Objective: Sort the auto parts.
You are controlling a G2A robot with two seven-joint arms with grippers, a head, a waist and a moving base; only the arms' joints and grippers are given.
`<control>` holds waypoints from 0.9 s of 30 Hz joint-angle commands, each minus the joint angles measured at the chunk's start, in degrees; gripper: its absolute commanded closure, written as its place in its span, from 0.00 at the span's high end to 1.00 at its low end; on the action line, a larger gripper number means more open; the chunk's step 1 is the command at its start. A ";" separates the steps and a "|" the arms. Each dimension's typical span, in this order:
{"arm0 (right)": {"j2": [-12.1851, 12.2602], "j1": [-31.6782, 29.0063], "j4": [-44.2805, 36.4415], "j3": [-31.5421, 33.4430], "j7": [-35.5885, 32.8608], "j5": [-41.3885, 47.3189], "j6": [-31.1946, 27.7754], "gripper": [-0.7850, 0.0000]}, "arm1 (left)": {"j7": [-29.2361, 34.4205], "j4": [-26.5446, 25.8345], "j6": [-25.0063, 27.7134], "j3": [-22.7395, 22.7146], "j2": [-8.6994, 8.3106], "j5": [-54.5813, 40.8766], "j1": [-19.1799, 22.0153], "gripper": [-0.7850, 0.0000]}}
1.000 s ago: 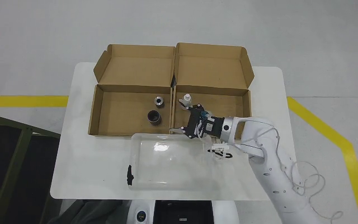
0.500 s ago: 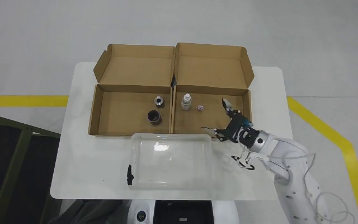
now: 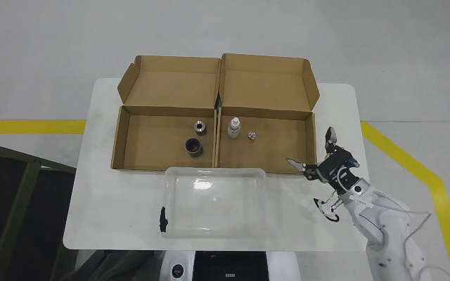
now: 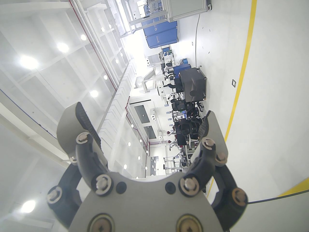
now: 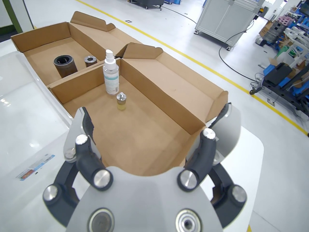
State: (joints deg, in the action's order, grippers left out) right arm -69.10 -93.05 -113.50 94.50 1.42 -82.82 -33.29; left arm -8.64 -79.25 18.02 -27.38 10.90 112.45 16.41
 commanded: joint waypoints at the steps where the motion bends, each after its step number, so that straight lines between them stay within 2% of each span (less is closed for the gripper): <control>1: 0.09 -0.56 0.26 0.90 0.50 0.18 0.72 1.00 | 0.00 0.00 0.00 0.00 0.00 0.00 0.00 1.00; 12: 0.40 -3.32 0.40 5.28 3.18 1.48 5.02 1.00 | 0.00 0.00 0.00 0.00 0.00 0.00 0.00 1.00; 27: 0.64 -4.29 0.84 7.72 3.85 2.74 5.89 1.00 | 0.00 0.00 0.00 0.00 0.00 0.00 0.00 1.00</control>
State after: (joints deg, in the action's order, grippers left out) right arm -68.46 -97.34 -112.66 102.22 5.27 -80.08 -27.40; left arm -8.64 -79.25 18.02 -27.38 10.90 112.45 16.41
